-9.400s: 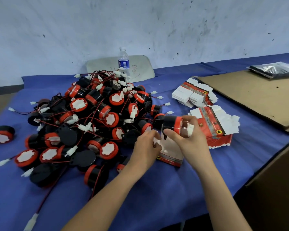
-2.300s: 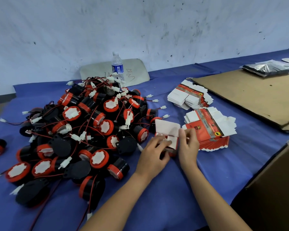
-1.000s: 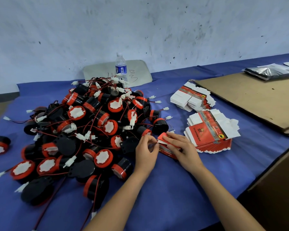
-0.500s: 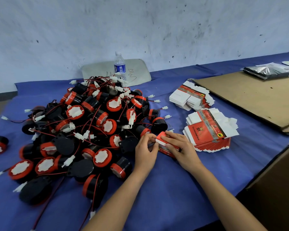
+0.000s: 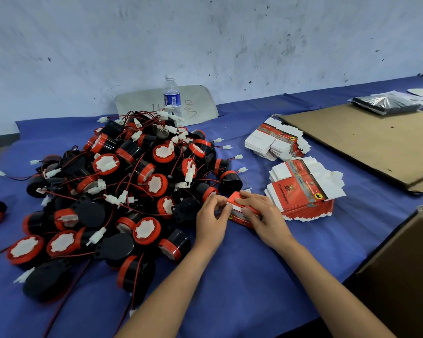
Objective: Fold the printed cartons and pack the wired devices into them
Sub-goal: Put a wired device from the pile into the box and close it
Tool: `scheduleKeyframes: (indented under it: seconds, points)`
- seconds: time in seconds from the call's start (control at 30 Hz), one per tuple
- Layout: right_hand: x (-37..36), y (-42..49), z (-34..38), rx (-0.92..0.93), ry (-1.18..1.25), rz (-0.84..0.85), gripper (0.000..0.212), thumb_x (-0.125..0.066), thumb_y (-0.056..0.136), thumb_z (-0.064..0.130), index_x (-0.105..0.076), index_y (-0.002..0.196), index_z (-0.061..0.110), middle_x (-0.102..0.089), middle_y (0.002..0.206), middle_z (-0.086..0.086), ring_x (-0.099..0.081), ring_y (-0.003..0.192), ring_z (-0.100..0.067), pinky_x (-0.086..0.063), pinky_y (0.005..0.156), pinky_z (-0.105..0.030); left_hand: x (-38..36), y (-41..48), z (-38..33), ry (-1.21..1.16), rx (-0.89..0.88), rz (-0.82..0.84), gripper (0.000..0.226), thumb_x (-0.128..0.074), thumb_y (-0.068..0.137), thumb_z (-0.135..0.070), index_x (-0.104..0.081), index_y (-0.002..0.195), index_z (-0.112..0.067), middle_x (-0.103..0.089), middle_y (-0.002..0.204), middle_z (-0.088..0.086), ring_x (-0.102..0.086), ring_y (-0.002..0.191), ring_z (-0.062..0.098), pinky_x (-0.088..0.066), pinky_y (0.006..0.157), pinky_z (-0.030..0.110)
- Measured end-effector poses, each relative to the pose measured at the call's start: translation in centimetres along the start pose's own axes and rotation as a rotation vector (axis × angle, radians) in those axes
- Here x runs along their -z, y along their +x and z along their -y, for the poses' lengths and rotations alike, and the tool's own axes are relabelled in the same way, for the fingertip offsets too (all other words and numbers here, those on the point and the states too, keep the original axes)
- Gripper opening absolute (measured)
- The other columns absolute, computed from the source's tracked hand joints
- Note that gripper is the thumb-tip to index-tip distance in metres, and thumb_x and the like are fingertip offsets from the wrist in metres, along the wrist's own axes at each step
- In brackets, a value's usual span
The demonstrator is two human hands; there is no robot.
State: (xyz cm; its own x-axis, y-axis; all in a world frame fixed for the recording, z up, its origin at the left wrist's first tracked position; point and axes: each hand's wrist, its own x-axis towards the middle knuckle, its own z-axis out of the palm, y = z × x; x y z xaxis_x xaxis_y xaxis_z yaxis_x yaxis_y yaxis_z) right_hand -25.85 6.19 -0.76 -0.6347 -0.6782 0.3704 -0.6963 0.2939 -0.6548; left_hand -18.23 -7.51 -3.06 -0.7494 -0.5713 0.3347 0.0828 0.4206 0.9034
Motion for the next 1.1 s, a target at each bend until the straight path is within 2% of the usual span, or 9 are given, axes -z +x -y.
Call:
scheduleKeyframes:
  seconds: [0.17, 0.3, 0.47, 0.53, 0.63, 0.77, 0.9, 1.03, 1.1]
  points:
    - [-0.2, -0.1, -0.4, 0.023, 0.026, -0.01, 0.028, -0.062, 0.091, 0.004, -0.068, 0.117, 0.012, -0.051, 0.132, 0.008, -0.046, 0.123, -0.022, -0.024, 0.098, -0.001, 0.0, -0.2, -0.3, 0.002, 0.006, 0.002, 0.005, -0.061, 0.091, -0.004, -0.06, 0.091, -0.009, -0.063, 0.09, 0.002, -0.058, 0.089, -0.006, -0.04, 0.079, 0.004]
    - [-0.4, -0.9, -0.9, 0.073, -0.042, 0.0, 0.034, -0.063, 0.093, 0.017, -0.062, 0.126, 0.02, -0.047, 0.141, 0.005, -0.039, 0.135, -0.023, -0.028, 0.112, -0.024, 0.1, -0.6, -0.7, 0.021, -0.042, 0.01, 0.026, -0.057, 0.093, -0.004, -0.06, 0.103, -0.028, -0.062, 0.101, -0.002, -0.057, 0.097, 0.002, -0.046, 0.084, 0.014]
    - [-0.3, -1.5, -1.0, 0.105, -0.28, 0.011, 0.042, -0.06, 0.095, 0.025, -0.053, 0.136, 0.032, -0.04, 0.149, 0.006, -0.028, 0.143, -0.024, -0.035, 0.111, -0.044, 0.4, -0.6, -0.5, 0.104, -0.15, -0.053, 0.022, -0.055, 0.088, 0.011, -0.07, 0.094, -0.005, -0.061, 0.104, -0.004, -0.05, 0.109, -0.01, -0.041, 0.086, 0.007]
    - [-0.2, -1.5, -0.8, 0.104, -0.32, 0.038, 0.04, -0.056, 0.097, 0.028, -0.052, 0.137, 0.034, -0.039, 0.15, 0.006, -0.025, 0.145, -0.024, -0.034, 0.111, -0.047, 0.5, -0.6, -0.1, 0.128, -0.159, -0.06, 0.021, -0.056, 0.087, 0.011, -0.071, 0.095, -0.002, -0.062, 0.11, -0.003, -0.046, 0.123, 0.001, -0.037, 0.089, 0.002]
    - [-0.1, -1.4, -0.9, 0.071, -0.371, 0.087, 0.04, -0.05, 0.099, 0.032, -0.047, 0.138, 0.039, -0.033, 0.153, 0.009, -0.018, 0.147, -0.022, -0.031, 0.112, -0.047, 0.6, -0.6, 0.5, 0.162, -0.192, -0.019, 0.017, -0.064, 0.085, 0.008, -0.072, 0.098, 0.0, -0.062, 0.117, 0.0, -0.047, 0.125, 0.01, -0.038, 0.088, 0.0]
    - [0.0, -1.4, -1.0, 0.08, -0.349, 0.09, 0.042, -0.052, 0.099, 0.028, -0.046, 0.139, 0.038, -0.032, 0.154, 0.009, -0.019, 0.147, -0.025, -0.032, 0.113, -0.045, 0.8, -0.7, 0.4, 0.193, -0.193, 0.001, 0.019, -0.067, 0.086, 0.003, -0.072, 0.103, -0.001, -0.062, 0.123, 0.006, -0.044, 0.114, -0.01, -0.039, 0.091, 0.003]
    - [-0.1, -1.8, -0.8, 0.126, -0.377, 0.084, 0.057, -0.063, 0.09, 0.017, -0.045, 0.142, 0.029, -0.035, 0.153, 0.001, -0.037, 0.131, -0.036, -0.045, 0.099, -0.044, 0.4, -1.1, 0.2, 0.265, -0.166, 0.116, 0.037, -0.067, 0.087, -0.003, -0.061, 0.123, -0.008, -0.052, 0.137, 0.004, -0.052, 0.123, 0.014, -0.049, 0.099, 0.033]
    - [0.5, -1.7, 0.0, 0.137, -0.255, -0.068, 0.058, -0.075, 0.075, 0.012, -0.059, 0.131, 0.016, -0.058, 0.132, -0.004, -0.056, 0.102, -0.031, -0.047, 0.09, -0.036, 0.6, -1.6, -0.1, 0.35, -0.238, 0.195, 0.06, -0.068, 0.086, -0.011, -0.043, 0.139, -0.022, -0.027, 0.153, -0.014, -0.004, 0.134, -0.022, -0.033, 0.107, 0.019]
    - [1.3, -1.3, 0.9, 0.023, -0.042, -0.185, 0.042, -0.073, 0.076, 0.019, -0.067, 0.118, 0.017, -0.066, 0.113, 0.002, -0.061, 0.095, -0.016, -0.045, 0.084, -0.026, 0.8, -1.6, -0.3, 0.286, -0.278, 0.219, 0.068, -0.071, 0.084, -0.012, -0.039, 0.142, -0.023, -0.028, 0.149, -0.019, -0.01, 0.134, -0.021, -0.029, 0.108, 0.014]
